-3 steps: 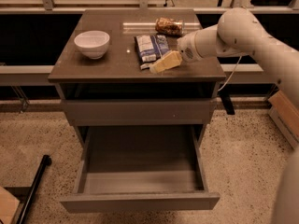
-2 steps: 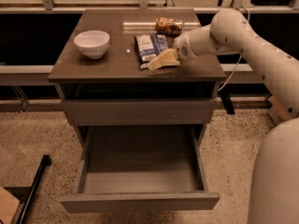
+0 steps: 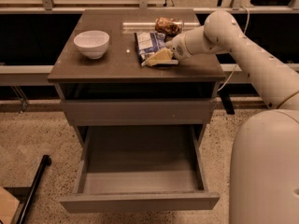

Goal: Place blue chip bag into middle drawer

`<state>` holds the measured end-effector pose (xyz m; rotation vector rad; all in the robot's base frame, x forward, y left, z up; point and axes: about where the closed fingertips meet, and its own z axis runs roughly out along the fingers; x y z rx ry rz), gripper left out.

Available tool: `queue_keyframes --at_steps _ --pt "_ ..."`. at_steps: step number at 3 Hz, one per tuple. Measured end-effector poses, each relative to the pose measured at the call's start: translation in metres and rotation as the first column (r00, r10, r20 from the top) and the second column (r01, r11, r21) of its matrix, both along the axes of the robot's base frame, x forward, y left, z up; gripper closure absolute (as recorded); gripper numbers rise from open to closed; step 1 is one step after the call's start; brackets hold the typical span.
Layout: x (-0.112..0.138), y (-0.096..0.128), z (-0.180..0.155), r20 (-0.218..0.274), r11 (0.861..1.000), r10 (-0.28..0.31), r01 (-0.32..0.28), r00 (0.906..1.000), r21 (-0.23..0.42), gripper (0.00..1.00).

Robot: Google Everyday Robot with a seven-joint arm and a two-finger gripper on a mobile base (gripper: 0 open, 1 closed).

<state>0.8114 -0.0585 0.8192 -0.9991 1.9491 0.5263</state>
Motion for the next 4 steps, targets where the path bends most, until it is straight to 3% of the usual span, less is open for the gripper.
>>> queue_keyframes --at_steps 2,3,4 --pt "-0.019 0.002 0.033 0.056 0.999 0.020 -0.017 0.9982 -0.051 0.96" --pt "-0.041 0.008 0.069 0.111 0.994 0.065 -0.055 0.9917 -0.093 1.00" --pt "-0.069 0.014 0.099 0.142 0.981 0.135 -0.113 0.9806 -0.157 1.00"
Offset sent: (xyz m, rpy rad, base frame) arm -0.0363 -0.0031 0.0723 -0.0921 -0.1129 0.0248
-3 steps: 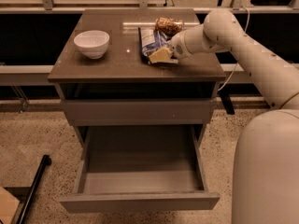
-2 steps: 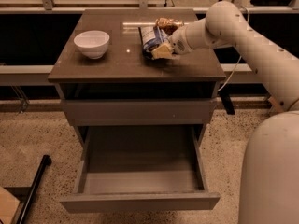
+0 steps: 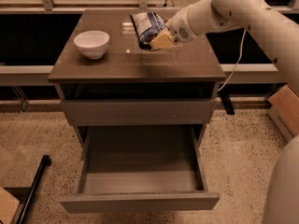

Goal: Place blue chip bag into middle drawer

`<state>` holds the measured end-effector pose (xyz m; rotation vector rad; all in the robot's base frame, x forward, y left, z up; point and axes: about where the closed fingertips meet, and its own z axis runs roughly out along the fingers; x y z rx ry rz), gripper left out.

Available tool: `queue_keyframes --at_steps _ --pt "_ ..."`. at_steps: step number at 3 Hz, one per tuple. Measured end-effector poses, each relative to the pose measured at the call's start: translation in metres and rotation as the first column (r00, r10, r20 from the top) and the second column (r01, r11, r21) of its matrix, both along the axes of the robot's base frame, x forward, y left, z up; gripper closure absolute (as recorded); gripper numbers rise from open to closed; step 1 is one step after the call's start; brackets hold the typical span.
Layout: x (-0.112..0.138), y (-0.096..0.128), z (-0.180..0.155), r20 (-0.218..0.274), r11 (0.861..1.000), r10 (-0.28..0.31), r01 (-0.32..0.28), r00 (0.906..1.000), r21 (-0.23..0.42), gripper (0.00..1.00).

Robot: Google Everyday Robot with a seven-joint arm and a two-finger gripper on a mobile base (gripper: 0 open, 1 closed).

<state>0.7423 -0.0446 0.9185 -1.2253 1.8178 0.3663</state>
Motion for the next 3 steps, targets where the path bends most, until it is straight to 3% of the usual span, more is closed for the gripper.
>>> queue_keyframes --at_steps 1,2,3 --pt "-0.036 0.002 0.010 -0.005 0.995 0.078 -0.078 0.9969 -0.069 1.00" --pt "-0.087 -0.003 0.012 -0.043 0.978 0.159 -0.163 0.9864 -0.129 1.00" --pt "-0.145 -0.011 0.005 -0.096 0.944 0.247 -0.262 0.9642 -0.202 1.00"
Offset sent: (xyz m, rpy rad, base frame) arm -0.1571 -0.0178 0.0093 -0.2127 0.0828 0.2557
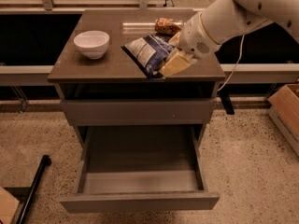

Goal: Place blue chip bag into middle drawer

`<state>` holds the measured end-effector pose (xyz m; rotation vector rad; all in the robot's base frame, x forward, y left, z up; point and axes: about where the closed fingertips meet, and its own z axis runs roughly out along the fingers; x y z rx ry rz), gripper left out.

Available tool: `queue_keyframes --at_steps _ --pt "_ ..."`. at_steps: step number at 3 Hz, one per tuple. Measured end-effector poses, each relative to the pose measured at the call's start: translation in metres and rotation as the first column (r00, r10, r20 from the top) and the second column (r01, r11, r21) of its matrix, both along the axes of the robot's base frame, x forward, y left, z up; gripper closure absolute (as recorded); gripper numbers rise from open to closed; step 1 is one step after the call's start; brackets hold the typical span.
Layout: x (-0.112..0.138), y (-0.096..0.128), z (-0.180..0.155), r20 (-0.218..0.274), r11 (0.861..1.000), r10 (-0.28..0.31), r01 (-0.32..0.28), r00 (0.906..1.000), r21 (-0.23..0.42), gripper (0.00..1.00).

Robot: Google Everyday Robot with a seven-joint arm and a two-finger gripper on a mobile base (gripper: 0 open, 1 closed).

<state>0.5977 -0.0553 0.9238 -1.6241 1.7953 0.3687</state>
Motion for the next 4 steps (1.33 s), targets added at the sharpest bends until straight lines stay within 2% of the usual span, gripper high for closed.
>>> queue_keyframes --at_steps 1,2,3,4 --pt "-0.054 -0.013 -0.020 -0.071 0.996 0.073 -0.077 0.9948 -0.051 1.00" --pt "-0.092 -0.020 -0.051 -0.138 0.996 0.059 -0.068 0.9886 -0.059 1.00" --pt "-0.104 -0.017 -0.095 -0.181 1.000 -0.009 0.007 0.9834 -0.014 1.00" --pt "-0.101 -0.013 -0.140 -0.203 0.992 -0.101 0.115 0.9740 0.058 1.00"
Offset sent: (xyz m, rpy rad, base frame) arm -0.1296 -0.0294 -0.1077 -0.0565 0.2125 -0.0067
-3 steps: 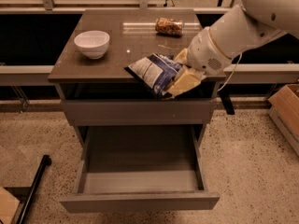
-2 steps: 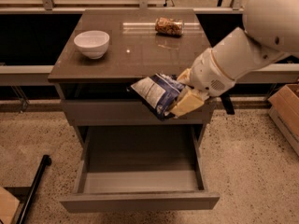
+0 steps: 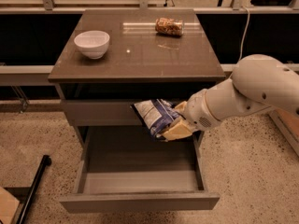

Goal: Place blue chip bag into middle drawer

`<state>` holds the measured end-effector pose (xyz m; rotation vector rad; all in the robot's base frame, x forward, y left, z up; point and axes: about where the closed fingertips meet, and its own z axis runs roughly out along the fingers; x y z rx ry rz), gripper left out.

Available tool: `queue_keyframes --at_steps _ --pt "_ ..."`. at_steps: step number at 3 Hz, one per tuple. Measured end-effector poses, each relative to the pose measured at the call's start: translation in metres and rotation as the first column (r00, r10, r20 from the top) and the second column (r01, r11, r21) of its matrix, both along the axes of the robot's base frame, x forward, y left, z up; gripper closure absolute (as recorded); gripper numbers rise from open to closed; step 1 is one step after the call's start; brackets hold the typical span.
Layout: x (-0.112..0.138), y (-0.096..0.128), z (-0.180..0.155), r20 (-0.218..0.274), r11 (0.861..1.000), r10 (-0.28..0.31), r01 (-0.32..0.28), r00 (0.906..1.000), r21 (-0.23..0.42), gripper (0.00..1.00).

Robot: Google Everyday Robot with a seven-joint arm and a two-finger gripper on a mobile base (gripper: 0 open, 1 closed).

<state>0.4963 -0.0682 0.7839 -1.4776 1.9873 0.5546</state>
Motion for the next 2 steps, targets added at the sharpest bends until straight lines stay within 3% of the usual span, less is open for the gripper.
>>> queue_keyframes --at_steps 1,2 --pt "-0.002 0.001 -0.007 -0.011 1.000 0.004 -0.005 0.9999 -0.008 1.00" --pt "-0.008 0.002 -0.047 -0.058 0.999 0.013 -0.016 0.9982 -0.047 1.00"
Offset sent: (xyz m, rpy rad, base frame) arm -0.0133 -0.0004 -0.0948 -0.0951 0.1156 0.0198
